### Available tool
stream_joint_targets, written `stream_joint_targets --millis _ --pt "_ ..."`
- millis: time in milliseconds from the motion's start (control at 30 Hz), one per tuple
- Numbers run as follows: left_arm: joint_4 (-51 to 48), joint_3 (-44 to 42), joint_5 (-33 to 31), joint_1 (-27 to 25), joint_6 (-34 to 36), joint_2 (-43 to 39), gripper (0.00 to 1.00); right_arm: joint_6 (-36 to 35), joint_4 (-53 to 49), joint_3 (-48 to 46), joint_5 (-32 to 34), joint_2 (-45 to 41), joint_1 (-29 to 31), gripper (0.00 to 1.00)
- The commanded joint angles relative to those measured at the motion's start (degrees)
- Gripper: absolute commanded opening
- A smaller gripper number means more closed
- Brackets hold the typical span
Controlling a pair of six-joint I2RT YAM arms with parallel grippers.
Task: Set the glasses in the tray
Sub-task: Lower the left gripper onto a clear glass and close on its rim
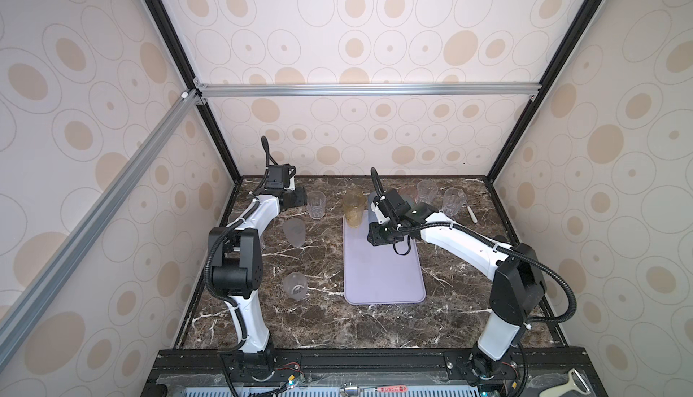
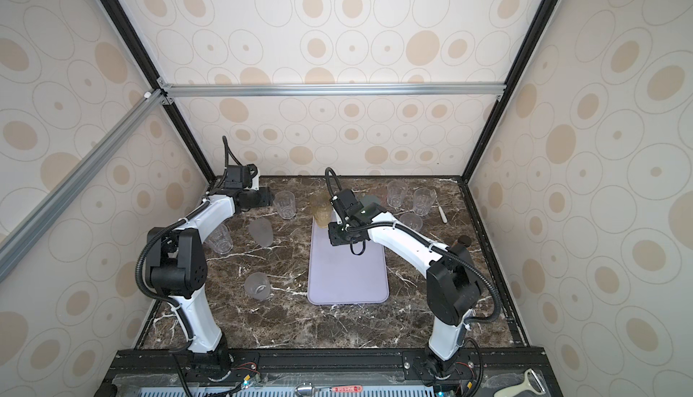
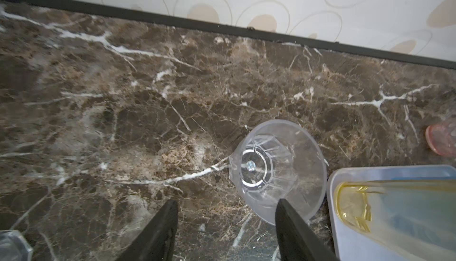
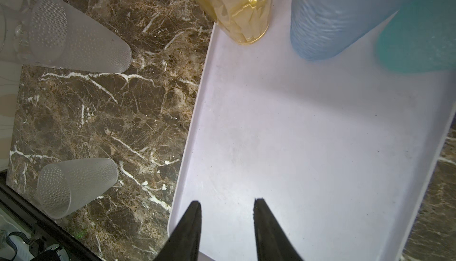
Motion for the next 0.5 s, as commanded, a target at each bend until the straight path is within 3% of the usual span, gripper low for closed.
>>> stream_joint_targets --millis 0,467 --pt "-1.5 3.5 1.2 -0.7 1.2 0.7 0.61 0.4 -0.2 -0.3 0.7 0.5 0.6 0.38" --pt "-3.5 11.3 -1.2 -1.9 1.7 9.2 0.52 0.6 -0.3 0.4 0.9 2.6 1.8 0.38"
